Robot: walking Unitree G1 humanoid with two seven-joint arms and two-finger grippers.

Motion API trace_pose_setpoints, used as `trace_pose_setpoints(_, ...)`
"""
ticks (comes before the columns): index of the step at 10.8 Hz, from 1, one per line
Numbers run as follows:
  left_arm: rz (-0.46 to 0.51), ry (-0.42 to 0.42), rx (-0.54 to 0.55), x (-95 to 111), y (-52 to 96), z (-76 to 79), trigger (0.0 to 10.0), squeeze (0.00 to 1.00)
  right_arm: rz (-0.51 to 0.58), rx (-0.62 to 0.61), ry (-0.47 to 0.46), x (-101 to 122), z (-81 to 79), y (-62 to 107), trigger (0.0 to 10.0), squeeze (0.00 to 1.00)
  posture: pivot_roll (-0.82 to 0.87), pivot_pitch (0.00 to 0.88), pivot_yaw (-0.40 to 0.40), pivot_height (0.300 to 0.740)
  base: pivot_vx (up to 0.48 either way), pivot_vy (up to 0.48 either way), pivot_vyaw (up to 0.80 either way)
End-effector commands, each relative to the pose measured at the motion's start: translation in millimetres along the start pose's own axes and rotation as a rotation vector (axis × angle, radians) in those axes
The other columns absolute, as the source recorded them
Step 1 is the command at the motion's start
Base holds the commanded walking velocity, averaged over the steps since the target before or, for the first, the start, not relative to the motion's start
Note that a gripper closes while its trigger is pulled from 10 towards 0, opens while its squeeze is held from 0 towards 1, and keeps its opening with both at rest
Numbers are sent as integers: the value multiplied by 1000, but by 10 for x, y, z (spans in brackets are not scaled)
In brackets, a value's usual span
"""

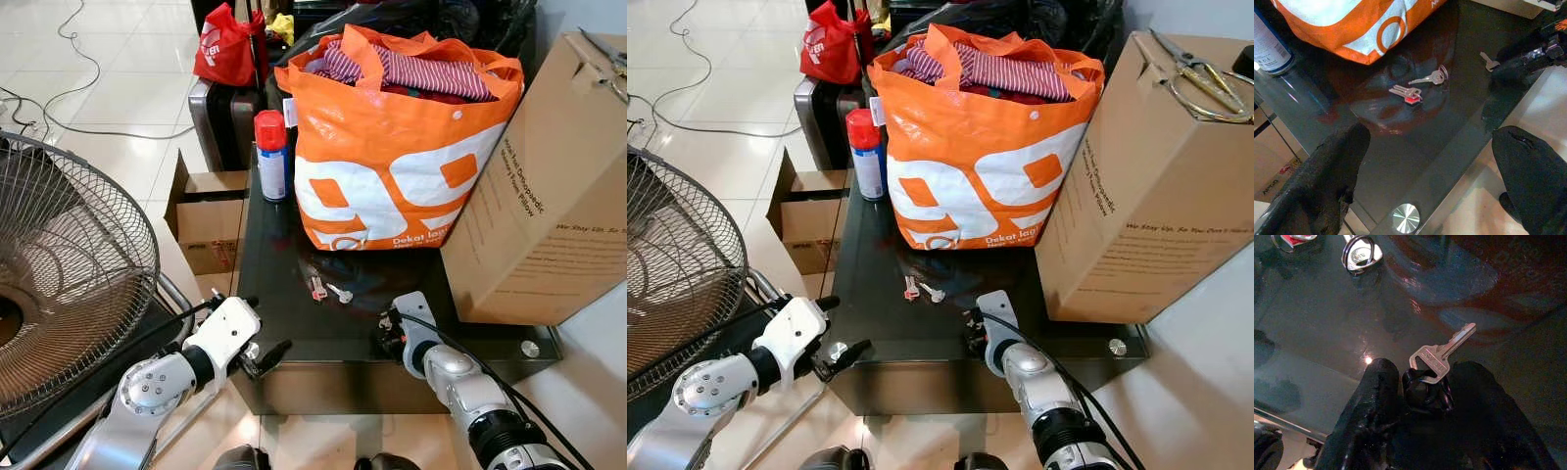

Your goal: Hang keys on a hook

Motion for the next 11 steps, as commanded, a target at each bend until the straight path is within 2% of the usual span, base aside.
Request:
trace_pose_setpoints(1, -1, -4, -12, -6, -22, 23, 10000, 0, -18, 0, 20, -51, 26, 9, 0, 0, 3, 121, -4, 740, 0, 0, 0)
trace_pose_setpoints(6, 1, -11, -13, -12, -41, 23, 10000, 0, -27, 3, 48, -72, 60, 22, 0, 0, -4, 114, -5, 740, 0, 0, 0)
trace_pose_setpoints(7, 2, -11, -14, -13, -42, 24, 10000, 0, -2, 4, 57, -31, 49, 23, 10000, 0, -4, 114, -5, 740, 0, 0, 0)
trace_pose_setpoints(8, 3, -11, -14, -14, -42, 25, 10000, 0, 18, 7, 54, 1, 38, 24, 10000, 0, -6, 115, -5, 740, 0, 0, 0)
trace_pose_setpoints(9, 3, -12, -15, -13, -42, 28, 10000, 0, 26, 16, 28, 13, 34, 26, 10000, 906, -6, 115, -5, 740, 0, 0, 0)
trace_pose_setpoints(10, 4, -12, -16, -10, -44, 31, 10000, 0, 26, 18, 33, 12, 37, 29, 10000, 1000, -7, 116, -5, 740, 0, 0, 0)
trace_pose_setpoints(11, 5, -12, -16, -9, -45, 35, 10000, 0, 23, 20, 50, 7, 42, 33, 10000, 1000, -8, 116, -5, 740, 0, 0, 0)
Point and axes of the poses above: a point about 5 cm out from each wrist's last joint towards the gripper, its own y axis pointing back from the gripper into the wrist, its own x axis along the axis of the wrist's last joint, z = x × y, the point moved 1 cm from there along -y, pointing out of the wrist towards the gripper
